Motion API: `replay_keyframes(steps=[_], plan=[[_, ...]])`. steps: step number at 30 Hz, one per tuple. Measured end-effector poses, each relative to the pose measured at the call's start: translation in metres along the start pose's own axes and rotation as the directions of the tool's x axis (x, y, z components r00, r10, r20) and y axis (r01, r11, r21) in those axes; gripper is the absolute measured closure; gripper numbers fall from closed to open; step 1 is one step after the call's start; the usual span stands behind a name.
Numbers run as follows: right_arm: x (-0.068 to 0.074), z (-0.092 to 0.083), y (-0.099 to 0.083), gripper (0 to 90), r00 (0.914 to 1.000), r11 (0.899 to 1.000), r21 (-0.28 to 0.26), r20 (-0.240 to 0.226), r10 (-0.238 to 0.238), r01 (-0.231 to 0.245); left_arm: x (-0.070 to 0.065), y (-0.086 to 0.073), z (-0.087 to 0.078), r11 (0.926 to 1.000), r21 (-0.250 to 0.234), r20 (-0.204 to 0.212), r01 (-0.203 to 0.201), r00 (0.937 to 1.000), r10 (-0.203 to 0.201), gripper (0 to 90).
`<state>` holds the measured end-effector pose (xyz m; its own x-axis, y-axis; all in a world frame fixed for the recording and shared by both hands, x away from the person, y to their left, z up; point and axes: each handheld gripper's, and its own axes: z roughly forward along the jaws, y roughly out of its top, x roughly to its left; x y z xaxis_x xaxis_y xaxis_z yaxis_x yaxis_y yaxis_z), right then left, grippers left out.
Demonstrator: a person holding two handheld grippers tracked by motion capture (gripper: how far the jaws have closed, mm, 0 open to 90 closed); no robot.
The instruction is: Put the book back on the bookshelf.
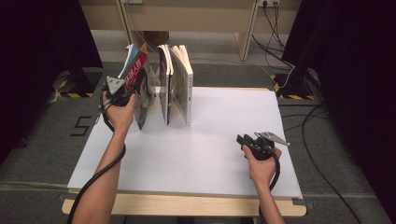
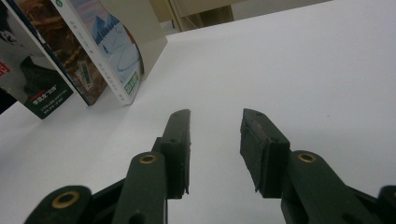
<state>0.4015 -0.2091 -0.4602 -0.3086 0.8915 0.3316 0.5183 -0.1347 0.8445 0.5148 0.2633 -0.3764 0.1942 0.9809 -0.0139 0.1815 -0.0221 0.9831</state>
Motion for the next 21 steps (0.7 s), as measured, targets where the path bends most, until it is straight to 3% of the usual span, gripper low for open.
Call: replay_keyframes(steps=[14,21], plan=[[0.001,0.002,-0.002,63.3,1.0000,1.000,0.009,-0.001,0.006,-0.006,0.008,-0.008,-0.010,0.9994,0.007,-0.001,0.034,0.9994,-0.034,69.4],[0.001,0.002,-0.002,63.2,1.0000,1.000,0.010,-0.002,0.006,-0.006,0.011,-0.011,-0.016,0.9990,0.017,0.002,0.041,0.9991,-0.041,68.0]])
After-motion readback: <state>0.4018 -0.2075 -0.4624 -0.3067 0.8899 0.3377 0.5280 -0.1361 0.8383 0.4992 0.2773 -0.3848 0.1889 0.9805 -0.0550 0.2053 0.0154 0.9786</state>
